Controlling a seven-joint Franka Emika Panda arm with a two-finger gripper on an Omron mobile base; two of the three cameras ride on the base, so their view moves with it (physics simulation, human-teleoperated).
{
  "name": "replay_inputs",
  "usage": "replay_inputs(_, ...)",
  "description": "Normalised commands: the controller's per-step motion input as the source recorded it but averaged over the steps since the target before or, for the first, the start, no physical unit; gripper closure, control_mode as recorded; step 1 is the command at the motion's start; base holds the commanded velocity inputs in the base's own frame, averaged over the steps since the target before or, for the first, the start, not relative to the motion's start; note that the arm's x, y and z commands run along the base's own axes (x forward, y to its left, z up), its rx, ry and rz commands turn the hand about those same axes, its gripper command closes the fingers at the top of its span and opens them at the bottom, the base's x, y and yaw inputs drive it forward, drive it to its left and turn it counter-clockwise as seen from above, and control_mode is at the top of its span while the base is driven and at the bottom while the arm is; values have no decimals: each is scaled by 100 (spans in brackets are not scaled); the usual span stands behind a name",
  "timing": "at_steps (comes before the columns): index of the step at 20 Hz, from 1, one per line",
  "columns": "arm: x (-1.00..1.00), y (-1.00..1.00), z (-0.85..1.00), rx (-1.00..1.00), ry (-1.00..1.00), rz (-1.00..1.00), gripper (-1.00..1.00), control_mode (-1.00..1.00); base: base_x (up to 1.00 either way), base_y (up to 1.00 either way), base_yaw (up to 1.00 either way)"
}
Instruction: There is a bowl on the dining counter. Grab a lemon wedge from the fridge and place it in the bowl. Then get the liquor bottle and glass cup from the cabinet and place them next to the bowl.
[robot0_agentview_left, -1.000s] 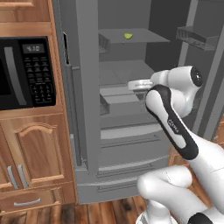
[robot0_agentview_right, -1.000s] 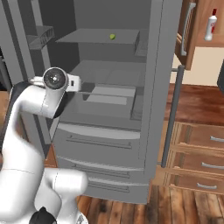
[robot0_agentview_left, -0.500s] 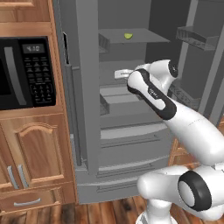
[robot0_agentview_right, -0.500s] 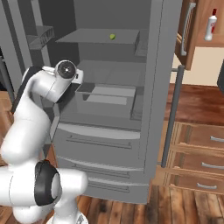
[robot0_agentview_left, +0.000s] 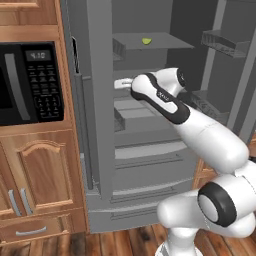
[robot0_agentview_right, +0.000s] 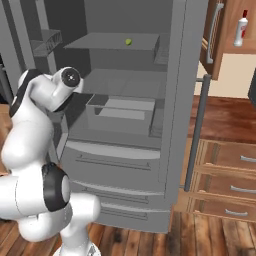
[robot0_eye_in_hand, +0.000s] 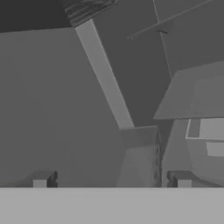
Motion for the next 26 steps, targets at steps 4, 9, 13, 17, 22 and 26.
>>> replay_inputs(4,0,74,-3,1,0,12,-100,-100,0,0,0)
replay_inputs(9,0,75,0,1,0,12,-100,-100,0,0,0)
replay_inputs(13,0,82,0,0,0,11,-100,-100,0,0,0)
replay_inputs(17,-4,77,0,0,0,9,-100,-100,0,0,0)
replay_inputs(22,-68,-10,20,0,-9,0,-100,-100,0,0,0)
replay_inputs(26,-96,-87,38,-2,-11,-16,-100,-100,0,0,0)
